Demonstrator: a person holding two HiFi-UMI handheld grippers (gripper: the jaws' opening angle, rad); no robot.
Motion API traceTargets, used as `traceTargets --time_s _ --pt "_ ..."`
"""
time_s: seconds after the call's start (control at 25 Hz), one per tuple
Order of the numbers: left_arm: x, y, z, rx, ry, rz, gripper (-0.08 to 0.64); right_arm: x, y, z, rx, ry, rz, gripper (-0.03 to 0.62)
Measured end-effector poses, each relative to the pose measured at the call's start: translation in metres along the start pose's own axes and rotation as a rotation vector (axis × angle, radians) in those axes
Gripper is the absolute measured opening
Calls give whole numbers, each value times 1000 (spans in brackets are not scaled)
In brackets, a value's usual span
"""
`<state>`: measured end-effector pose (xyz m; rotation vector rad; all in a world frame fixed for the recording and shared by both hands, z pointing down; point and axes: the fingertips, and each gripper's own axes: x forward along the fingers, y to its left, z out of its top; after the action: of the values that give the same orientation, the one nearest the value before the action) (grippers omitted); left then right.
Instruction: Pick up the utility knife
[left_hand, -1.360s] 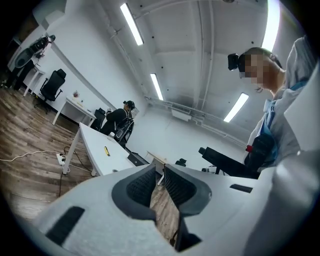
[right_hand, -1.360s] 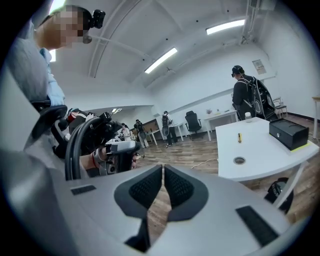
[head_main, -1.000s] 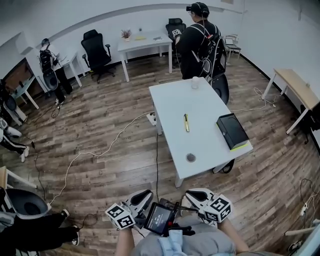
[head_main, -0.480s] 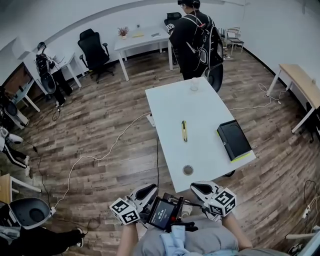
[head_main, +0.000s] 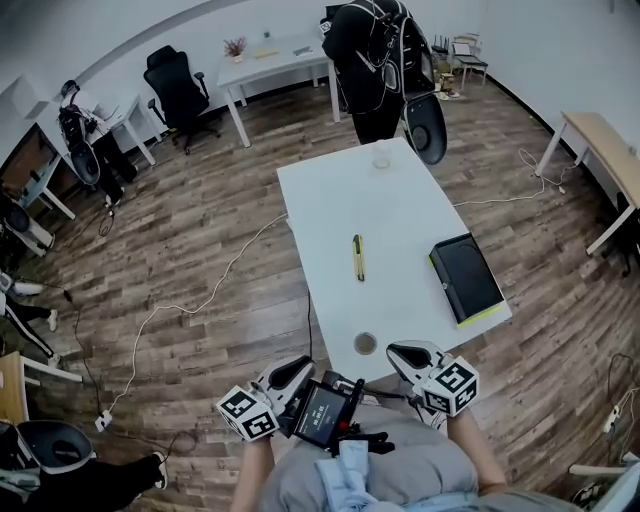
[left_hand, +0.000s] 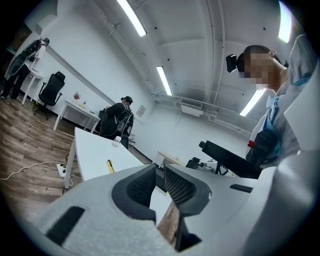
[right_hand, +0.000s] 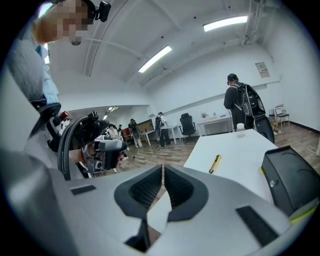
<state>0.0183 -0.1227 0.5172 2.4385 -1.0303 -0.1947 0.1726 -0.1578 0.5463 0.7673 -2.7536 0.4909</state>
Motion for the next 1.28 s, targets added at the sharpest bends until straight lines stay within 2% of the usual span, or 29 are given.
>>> traceTargets --time_s 0.24,0.44,0.92,1.28 --pt "5 15 -3 -13 27 0 48 11 -20 -6 47 25 -37 31" --pt "9 44 4 -37 66 -36 48 37 -24 4 67 17 -71 31" --pt "46 115 38 -15 221 -273 48 113 -27 18 122 31 -272 31" --pt "55 152 46 0 287 -391 48 137 -32 18 168 33 -402 31"
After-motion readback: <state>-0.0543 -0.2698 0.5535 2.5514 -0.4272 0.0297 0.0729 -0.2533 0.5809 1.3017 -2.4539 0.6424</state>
